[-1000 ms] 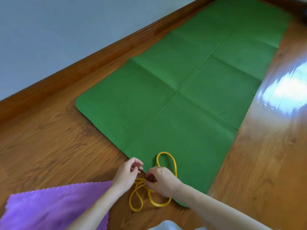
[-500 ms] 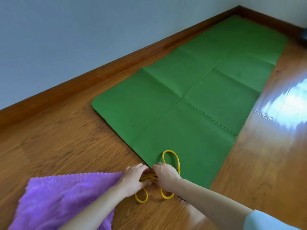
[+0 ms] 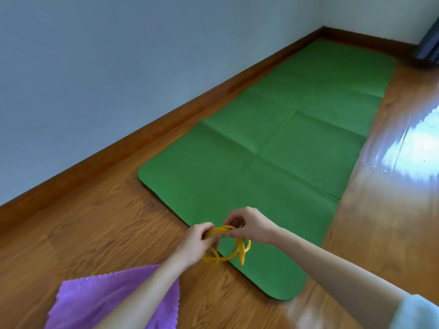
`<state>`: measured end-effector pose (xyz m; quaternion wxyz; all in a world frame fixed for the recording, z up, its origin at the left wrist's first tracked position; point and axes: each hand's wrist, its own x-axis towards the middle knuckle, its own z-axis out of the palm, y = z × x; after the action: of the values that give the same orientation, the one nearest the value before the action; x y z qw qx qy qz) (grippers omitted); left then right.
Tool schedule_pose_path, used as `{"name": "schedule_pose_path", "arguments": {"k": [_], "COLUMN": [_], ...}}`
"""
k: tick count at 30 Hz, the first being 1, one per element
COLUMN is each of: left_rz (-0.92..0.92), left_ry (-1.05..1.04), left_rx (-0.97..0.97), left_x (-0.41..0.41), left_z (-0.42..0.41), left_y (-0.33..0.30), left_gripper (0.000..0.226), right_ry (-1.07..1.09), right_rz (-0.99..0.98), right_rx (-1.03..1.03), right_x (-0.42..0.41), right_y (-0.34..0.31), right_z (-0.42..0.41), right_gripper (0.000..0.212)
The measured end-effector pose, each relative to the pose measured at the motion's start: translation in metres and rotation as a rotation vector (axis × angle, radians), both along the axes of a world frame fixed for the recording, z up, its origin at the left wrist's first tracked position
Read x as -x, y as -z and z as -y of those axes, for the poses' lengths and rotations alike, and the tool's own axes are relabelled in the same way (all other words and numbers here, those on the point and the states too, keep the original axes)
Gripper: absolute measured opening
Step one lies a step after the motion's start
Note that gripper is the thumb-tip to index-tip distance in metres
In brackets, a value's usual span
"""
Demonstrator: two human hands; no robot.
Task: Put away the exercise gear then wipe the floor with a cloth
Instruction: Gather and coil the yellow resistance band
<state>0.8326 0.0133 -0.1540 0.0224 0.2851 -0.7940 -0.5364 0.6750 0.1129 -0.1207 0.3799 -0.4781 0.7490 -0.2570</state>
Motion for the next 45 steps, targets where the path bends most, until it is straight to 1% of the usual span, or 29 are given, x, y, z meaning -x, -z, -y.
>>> {"name": "schedule_pose_path", "arguments": {"k": [2, 4, 8, 10, 14, 17, 21, 23, 24, 25, 27, 29, 31, 33, 35, 39, 41, 44, 45], "left_rz": [-0.045, -0.084, -0.154, -0.172, -0.224, -0.303, -0.41, -0.496, -0.543, -0.59, -0.668, -0.705, -0.694, -0.634, -0.565, -0.479, -0.449, -0.381, -0.364], "left_ry": [-0.017, -0.027, -0.037, -0.064, -0.087, -0.102, -0.092, -0.103, -0.108, -0.112, -0.111, -0.114, -0.139, -0.156, -0.147, -0.113, -0.079, -0.079, -0.088], "left_rx": [-0.022, -0.068, -0.149, -0.171, -0.163, -0.139, -0.099, -0.091, -0.092, -0.093, -0.09, -0.096, -0.09, -0.074, -0.087, -0.12, -0.138, -0.187, -0.207], "left_x": [0.008, 0.015, 0.027, 0.031, 0.04, 0.052, 0.068, 0.077, 0.08, 0.084, 0.089, 0.09, 0.087, 0.081, 0.074, 0.06, 0.052, 0.038, 0.033], "left_z": [0.009, 0.018, 0.033, 0.037, 0.039, 0.04, 0.041, 0.041, 0.041, 0.041, 0.043, 0.046, 0.051, 0.054, 0.056, 0.063, 0.068, 0.072, 0.073], "left_y": [-0.02, -0.04, -0.077, -0.094, -0.131, -0.16, -0.195, -0.214, -0.225, -0.234, -0.248, -0.249, -0.238, -0.218, -0.196, -0.165, -0.153, -0.131, -0.123], "left_gripper": [0.02, 0.016, 0.009, 0.009, 0.01, 0.011, 0.012, 0.012, 0.013, 0.016, 0.018, 0.016, 0.016, 0.015, 0.008, 0.009, 0.014, 0.029, 0.036], "right_ry": [0.066, 0.099, 0.023, 0.007, 0.074, 0.112, 0.23, 0.271, 0.285, 0.296, 0.295, 0.281, 0.281, 0.292, 0.281, 0.247, 0.256, 0.272, 0.281], "right_rz": [0.08, 0.131, 0.057, 0.035, -0.01, 0.0, 0.095, 0.143, 0.169, 0.187, 0.212, 0.242, 0.234, 0.186, 0.148, 0.142, 0.12, -0.011, -0.041], "right_rx": [0.073, 0.131, 0.173, 0.203, 0.304, 0.398, 0.596, 0.688, 0.736, 0.783, 0.847, 0.852, 0.812, 0.744, 0.664, 0.553, 0.53, 0.489, 0.482], "right_x": [0.007, 0.013, 0.022, 0.023, 0.029, 0.033, 0.037, 0.04, 0.043, 0.044, 0.047, 0.049, 0.051, 0.053, 0.053, 0.046, 0.042, 0.039, 0.037], "right_y": [-0.01, -0.021, -0.045, -0.056, -0.075, -0.09, -0.12, -0.142, -0.153, -0.165, -0.186, -0.197, -0.196, -0.185, -0.17, -0.15, -0.145, -0.134, -0.13], "right_z": [0.005, 0.01, 0.018, 0.02, 0.027, 0.033, 0.041, 0.045, 0.047, 0.049, 0.051, 0.05, 0.05, 0.049, 0.047, 0.046, 0.049, 0.054, 0.056], "right_gripper": [0.019, 0.021, 0.03, 0.029, 0.029, 0.026, 0.016, 0.005, 0.005, 0.009, 0.012, 0.012, 0.015, 0.018, 0.017, 0.016, 0.015, 0.007, 0.007]}}
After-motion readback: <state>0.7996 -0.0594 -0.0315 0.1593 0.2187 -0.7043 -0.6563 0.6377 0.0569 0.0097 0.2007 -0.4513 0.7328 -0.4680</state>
